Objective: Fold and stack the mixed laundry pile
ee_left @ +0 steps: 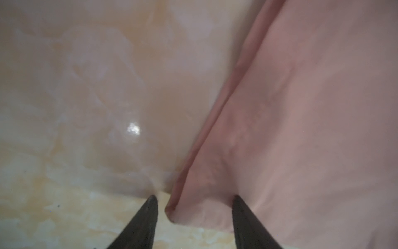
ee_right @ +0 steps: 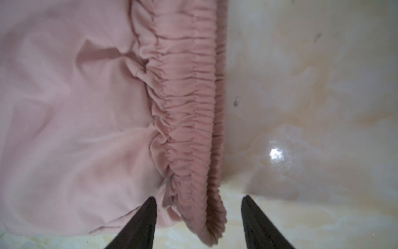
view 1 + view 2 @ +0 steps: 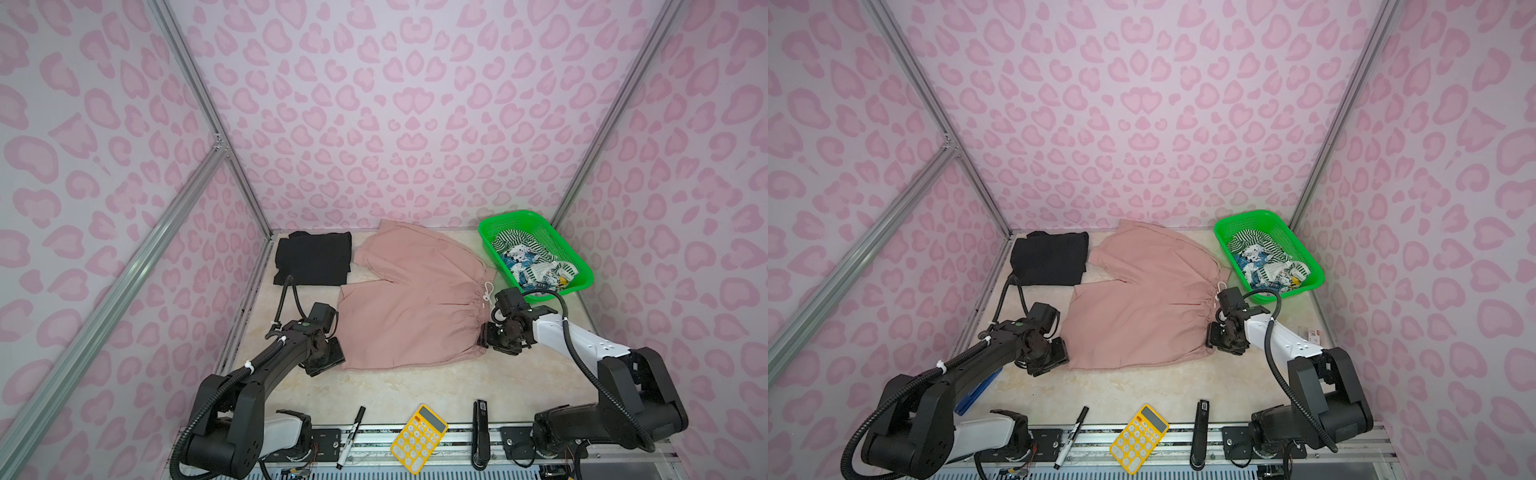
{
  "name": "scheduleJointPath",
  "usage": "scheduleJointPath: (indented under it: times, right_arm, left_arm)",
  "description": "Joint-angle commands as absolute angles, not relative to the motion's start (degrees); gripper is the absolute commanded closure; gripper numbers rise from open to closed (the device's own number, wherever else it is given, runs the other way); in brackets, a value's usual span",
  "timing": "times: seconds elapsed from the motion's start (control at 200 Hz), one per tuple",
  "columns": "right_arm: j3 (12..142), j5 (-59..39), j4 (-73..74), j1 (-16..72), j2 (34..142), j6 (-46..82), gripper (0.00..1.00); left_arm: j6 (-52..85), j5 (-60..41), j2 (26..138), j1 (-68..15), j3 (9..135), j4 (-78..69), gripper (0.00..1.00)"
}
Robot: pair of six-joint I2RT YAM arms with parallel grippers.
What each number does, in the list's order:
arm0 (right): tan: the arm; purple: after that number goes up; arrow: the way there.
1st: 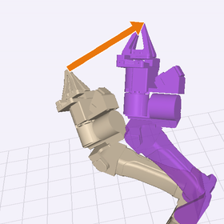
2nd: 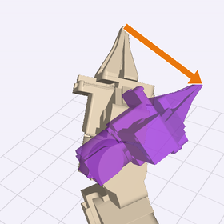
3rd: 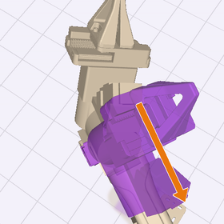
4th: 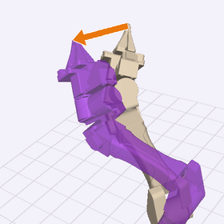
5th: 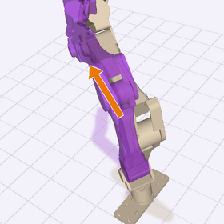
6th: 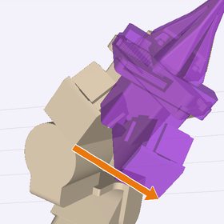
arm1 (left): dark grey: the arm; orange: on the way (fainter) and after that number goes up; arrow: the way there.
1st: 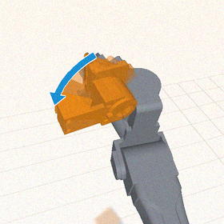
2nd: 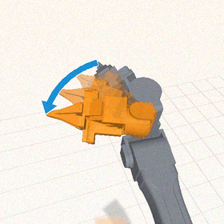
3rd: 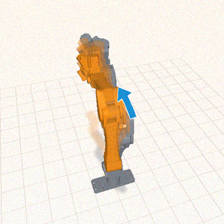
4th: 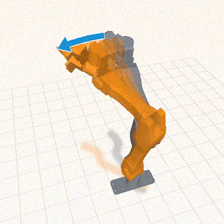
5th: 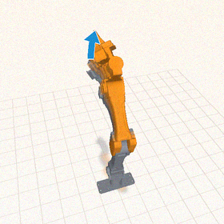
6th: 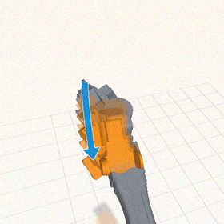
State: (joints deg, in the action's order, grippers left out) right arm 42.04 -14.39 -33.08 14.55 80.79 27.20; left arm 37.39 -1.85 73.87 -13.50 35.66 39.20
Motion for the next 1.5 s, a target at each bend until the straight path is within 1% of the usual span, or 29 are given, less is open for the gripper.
scheduleJointPath:
  times: [0.0, 0.085, 0.215, 0.315, 0.34, 0.355, 0.37, 0.47, 0.64, 0.645, 0.735, 0.84, 0.925, 1.17, 1.495]
  right_arm:
    - [42.02, -15.07, -31.30, 14.48, 81.31, 26.67, 0.37]
    - [41.80, -15.11, -30.66, 14.02, 81.54, 26.73, 0.38]
    - [41.26, -16.52, -28.81, 12.92, 81.97, 27.11, 0.41]
    - [41.07, -17.71, -27.98, 12.74, 82.72, 27.33, 0.45]
    - [40.89, -17.84, -27.95, 12.74, 82.90, 27.45, 0.46]
    - [40.87, -17.91, -27.99, 12.77, 83.00, 27.48, 0.47]
    - [40.76, -17.85, -27.97, 12.75, 83.05, 27.58, 0.48]
    - [39.89, -17.59, -28.14, 12.74, 82.87, 27.65, 0.53]
    - [38.95, -17.10, -29.26, 12.74, 81.86, 27.53, 0.71]
    - [38.94, -17.06, -29.40, 12.74, 81.70, 27.58, 0.73]
    - [39.30, -16.32, -31.21, 12.89, 79.77, 27.37, 0.84]
    - [39.35, -14.93, -33.00, 13.10, 76.99, 27.21, 0.95]
    - [39.57, -14.70, -34.45, 13.18, 75.63, 26.82, 1.00]
    - [40.97, -14.35, -38.65, 14.33, 72.02, 25.80, 1.00]
    - [44.89, -12.33, -47.45, 15.63, 66.75, 24.22, 1.00]
  left_arm:
    - [39.27, -0.11, 74.39, -13.45, 34.56, 38.18, 0.43]
    - [39.37, -0.28, 75.20, -13.44, 33.85, 36.63, 0.45]
    - [39.55, -2.41, 75.60, -13.36, 33.27, 34.64, 0.54]
    - [39.68, -3.27, 74.85, -13.37, 33.11, 34.16, 0.62]
    - [39.73, -3.48, 74.55, -13.41, 33.08, 34.10, 0.63]
    - [39.75, -3.59, 74.41, -13.39, 33.01, 34.06, 0.67]
    - [39.73, -3.68, 74.25, -13.38, 33.00, 34.09, 0.68]
    - [39.64, -4.59, 73.06, -13.36, 33.01, 34.15, 0.75]
    - [39.42, -6.04, 70.80, -13.41, 32.97, 33.80, 0.88]
    - [39.40, -6.05, 70.73, -13.38, 33.01, 33.77, 0.89]
    - [38.66, -6.20, 69.98, -13.38, 34.23, 34.58, 0.97]
    - [37.26, -5.03, 69.15, -13.38, 36.94, 37.42, 0.97]
    - [36.57, -4.08, 67.51, -13.36, 39.20, 39.84, 0.97]
    - [35.69, -3.25, 62.37, -13.40, 43.77, 46.29, 0.97]
    - [35.46, -3.27, 54.70, -13.37, 46.20, 54.78, 0.97]
